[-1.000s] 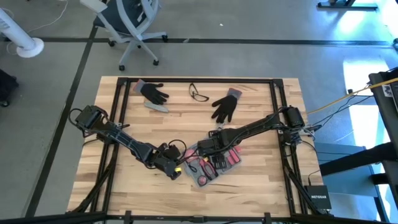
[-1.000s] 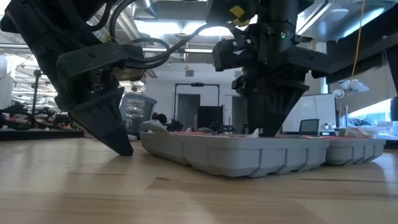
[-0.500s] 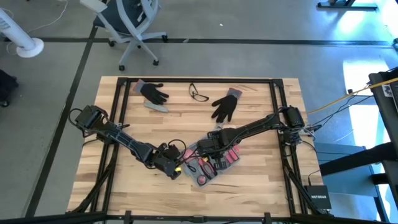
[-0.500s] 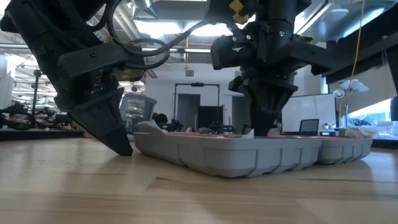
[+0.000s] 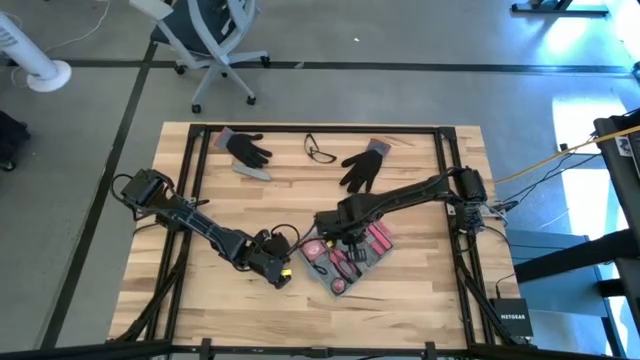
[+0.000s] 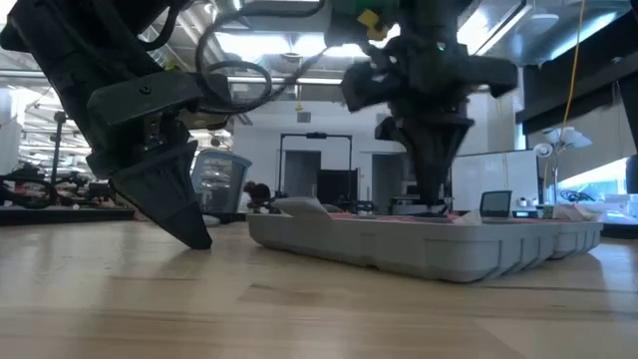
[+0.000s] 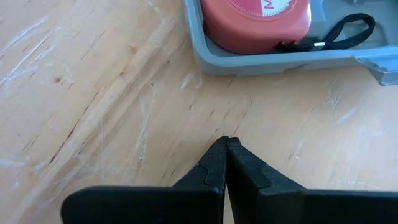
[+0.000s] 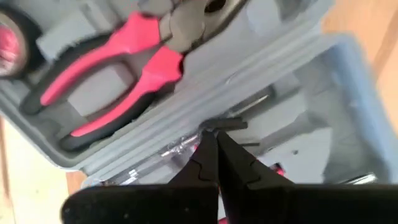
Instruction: Prefit tool cases
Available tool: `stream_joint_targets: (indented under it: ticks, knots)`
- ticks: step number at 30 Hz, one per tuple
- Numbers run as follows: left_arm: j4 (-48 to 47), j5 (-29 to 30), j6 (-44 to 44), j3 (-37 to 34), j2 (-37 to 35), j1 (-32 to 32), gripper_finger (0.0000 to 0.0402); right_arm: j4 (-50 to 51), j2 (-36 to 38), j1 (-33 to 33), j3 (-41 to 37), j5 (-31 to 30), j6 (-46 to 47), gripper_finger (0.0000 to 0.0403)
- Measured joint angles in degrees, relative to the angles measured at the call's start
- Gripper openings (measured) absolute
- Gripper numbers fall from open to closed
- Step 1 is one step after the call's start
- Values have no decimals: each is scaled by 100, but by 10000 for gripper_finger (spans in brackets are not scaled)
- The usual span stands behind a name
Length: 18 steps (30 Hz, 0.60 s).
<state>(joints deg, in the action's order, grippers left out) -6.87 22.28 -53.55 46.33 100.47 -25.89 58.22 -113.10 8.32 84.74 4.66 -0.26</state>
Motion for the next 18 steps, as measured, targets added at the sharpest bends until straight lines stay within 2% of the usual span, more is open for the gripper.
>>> stream_joint_targets:
  ticks: [6,10,13,18]
  knots:
    - [-12,3,41,0,0,-25,0,118,22,-142,478,339,-22,1]
    - [-167,83,86,2,0,-185,0,503,26,-217,489,254,-62,1]
    - [-478,290,-170,13,-9,-371,0,420,269,-351,179,603,-159,1]
    - [-516,690,-818,-2,26,-566,0,-300,1101,-740,-869,492,134,0]
